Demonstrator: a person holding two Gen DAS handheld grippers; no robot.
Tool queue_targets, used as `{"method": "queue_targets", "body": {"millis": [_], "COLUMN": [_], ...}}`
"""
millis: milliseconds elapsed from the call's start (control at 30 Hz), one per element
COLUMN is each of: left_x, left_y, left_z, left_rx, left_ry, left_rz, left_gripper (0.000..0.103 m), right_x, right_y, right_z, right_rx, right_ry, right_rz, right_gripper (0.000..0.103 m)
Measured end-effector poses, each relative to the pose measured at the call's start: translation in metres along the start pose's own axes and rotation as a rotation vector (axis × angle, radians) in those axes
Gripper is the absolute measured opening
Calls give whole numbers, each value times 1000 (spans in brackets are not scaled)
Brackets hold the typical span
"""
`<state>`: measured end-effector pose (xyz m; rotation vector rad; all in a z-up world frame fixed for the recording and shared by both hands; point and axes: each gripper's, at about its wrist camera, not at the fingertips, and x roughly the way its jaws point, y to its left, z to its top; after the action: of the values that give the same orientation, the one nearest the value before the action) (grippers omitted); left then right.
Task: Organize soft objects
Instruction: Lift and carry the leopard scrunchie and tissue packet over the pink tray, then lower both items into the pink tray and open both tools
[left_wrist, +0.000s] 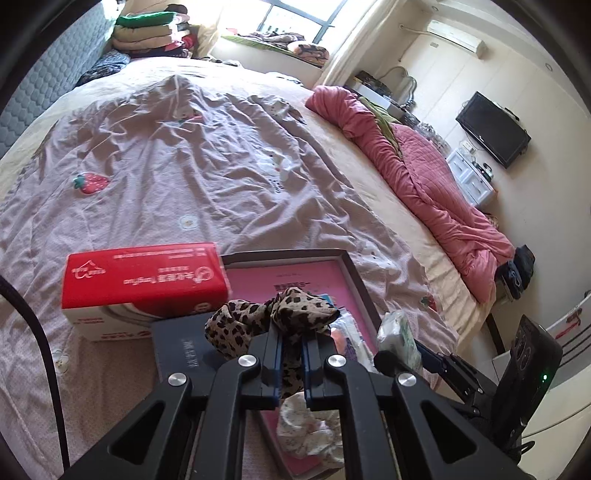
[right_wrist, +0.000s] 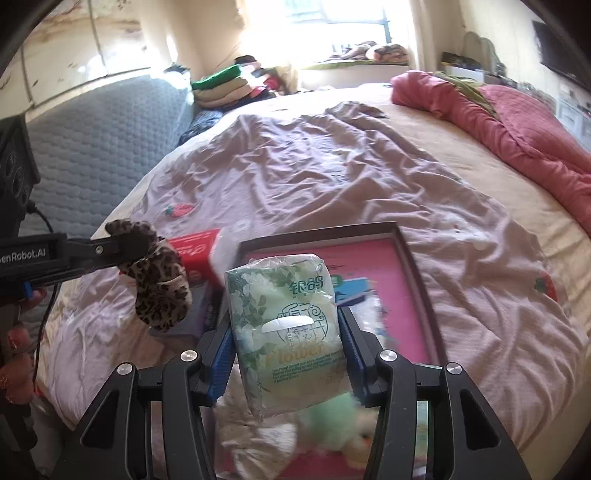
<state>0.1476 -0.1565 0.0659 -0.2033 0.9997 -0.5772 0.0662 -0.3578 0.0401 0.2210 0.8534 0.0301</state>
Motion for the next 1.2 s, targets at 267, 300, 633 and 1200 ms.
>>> {"method": "queue_targets", "body": {"millis": [267, 300, 633, 1200], "left_x": [14, 16, 32, 59], "left_y": [-38, -43, -81, -81], "left_z": [-3, -4, -14, -41], "left_rx": [52, 59, 137, 244], "left_ry": [18, 22, 49, 148], "left_rz": [-23, -24, -21, 79], "left_gripper": [8, 8, 8, 8], "right_x": [-23, -25, -43, -18], "right_y": [-38, -41, -62, -52], "right_z": [-4, -5, -11, -15], "right_rx": [44, 46, 58, 28], "right_ry": [-18, -21, -26, 24], "right_rz": [-43, -49, -69, -64], "right_gripper": [53, 53, 53, 54]}}
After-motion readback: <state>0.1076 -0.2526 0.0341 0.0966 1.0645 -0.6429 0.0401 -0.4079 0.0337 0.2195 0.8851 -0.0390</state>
